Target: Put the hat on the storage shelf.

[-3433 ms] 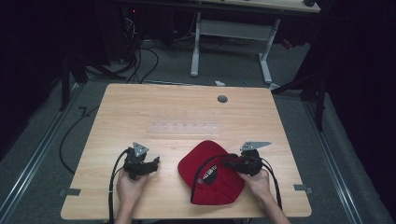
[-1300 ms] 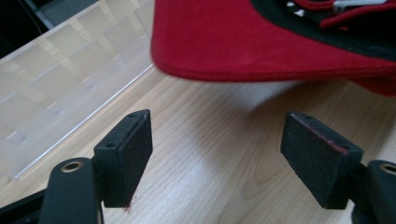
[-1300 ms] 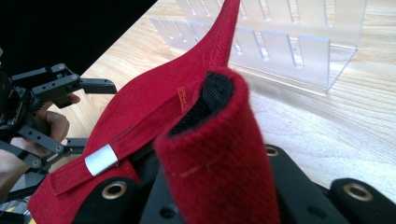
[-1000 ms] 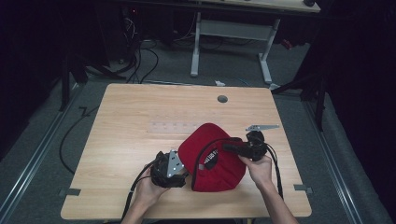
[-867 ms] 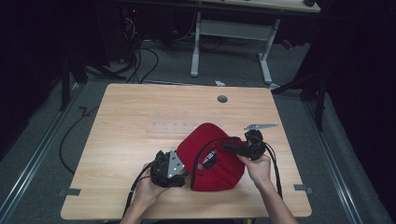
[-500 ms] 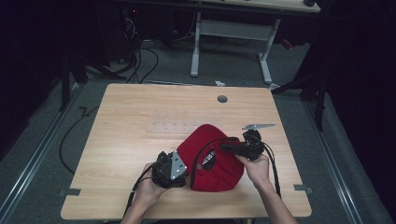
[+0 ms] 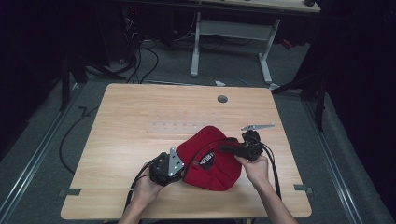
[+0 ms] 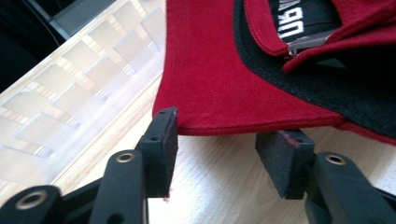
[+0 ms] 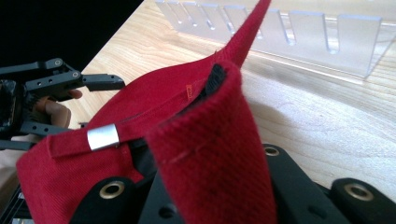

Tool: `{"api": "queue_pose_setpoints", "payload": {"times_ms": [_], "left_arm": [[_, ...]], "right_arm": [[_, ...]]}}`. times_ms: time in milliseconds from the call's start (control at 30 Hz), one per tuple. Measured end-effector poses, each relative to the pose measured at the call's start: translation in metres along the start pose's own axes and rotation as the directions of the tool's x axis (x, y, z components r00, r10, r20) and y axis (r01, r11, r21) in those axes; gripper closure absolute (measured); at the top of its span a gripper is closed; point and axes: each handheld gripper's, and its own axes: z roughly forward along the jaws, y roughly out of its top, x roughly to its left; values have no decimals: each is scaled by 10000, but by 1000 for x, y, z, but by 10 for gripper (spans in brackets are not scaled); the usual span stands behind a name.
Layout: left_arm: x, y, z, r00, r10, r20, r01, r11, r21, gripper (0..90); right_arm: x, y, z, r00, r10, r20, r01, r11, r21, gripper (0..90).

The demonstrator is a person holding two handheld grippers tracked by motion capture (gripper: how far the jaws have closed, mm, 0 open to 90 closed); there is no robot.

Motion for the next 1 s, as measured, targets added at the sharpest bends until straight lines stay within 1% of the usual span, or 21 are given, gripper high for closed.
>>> {"api": "queue_pose_setpoints", "payload": {"times_ms": [33, 100, 200, 267, 300, 367, 400, 433, 467, 500, 533, 600, 767, 800, 833, 900, 967, 1000], "left_arm": [[1, 0, 0, 10000, -13, -57, 13, 10000, 15, 508], [3, -1, 1, 9998, -51, -185, 51, 10000, 28, 520], [4, -1, 1, 9996, 77, -276, -75, 9999, 78, 543], [3, -1, 1, 9993, 189, -313, -188, 9998, 58, 557], [3, 0, 1, 9993, 165, -329, -166, 9999, -13, 564], [3, 1, 2, 9989, 256, -404, -259, 9996, -66, 585], [3, 1, 1, 9982, 422, -437, -419, 9991, 81, 593], [2, 1, 2, 9969, 611, -492, -606, 9981, 126, 603], [1, 0, 2, 9961, 712, -522, -705, 9974, 147, 619], [0, -1, 3, 9941, 934, -557, -920, 9954, 273, 633], [-2, -2, 3, 9930, 1057, -525, -1039, 9940, 354, 649], [-4, -3, 2, 9924, 1172, -386, -1156, 9924, 416, 676], [-8, -5, -2, 9897, 1415, 235, -1427, 9878, 620, 740], [-9, -4, -4, 9897, 1396, 319, -1412, 9884, 564, 749], [-9, -3, -6, 9883, 1455, 468, -1480, 9874, 564, 758], [-12, 0, -11, 9852, 1508, 813, -1555, 9863, 551, 785], [-15, 1, -14, 9816, 1557, 1108, -1637, 9842, 673, 807], [-16, 1, -16, 9800, 1548, 1254, -1644, 9839, 702, 816]], "right_arm": [[0, 0, 1, 10000, -36, -37, 36, 10000, -7, 840], [1, 0, 3, 9999, 34, -131, -34, 10000, 36, 839], [3, 0, 4, 9998, -11, -223, 13, 10000, 86, 839], [4, 0, 4, 9996, 40, -275, -37, 9999, 110, 839], [4, 0, 4, 9996, 51, -268, -48, 9999, 118, 839], [4, 0, 5, 9995, 123, -278, -119, 9998, 165, 839], [3, 0, 5, 9995, 124, -304, -119, 9998, 155, 839], [3, 0, 5, 9994, 145, -321, -140, 9998, 163, 839], [4, 0, 5, 9993, 161, -338, -155, 9997, 170, 838], [4, 0, 5, 9991, 171, -384, -164, 9997, 169, 838], [4, 1, 5, 9988, 212, -435, -205, 9997, 145, 838], [3, 2, 4, 9979, 327, -562, -326, 9995, 25, 838], [1, 5, 2, 9963, 427, -743, -437, 9990, -122, 832], [0, 5, 2, 9960, 444, -775, -456, 9989, -128, 829], [-1, 6, 1, 9958, 454, -793, -467, 9988, -147, 821], [-3, 7, 1, 9951, 464, -868, -484, 9986, -206, 785], [-4, 8, 0, 9947, 542, -878, -573, 9978, -335, 727], [-5, 9, -2, 9941, 570, -921, -616, 9970, -480, 700]]}}
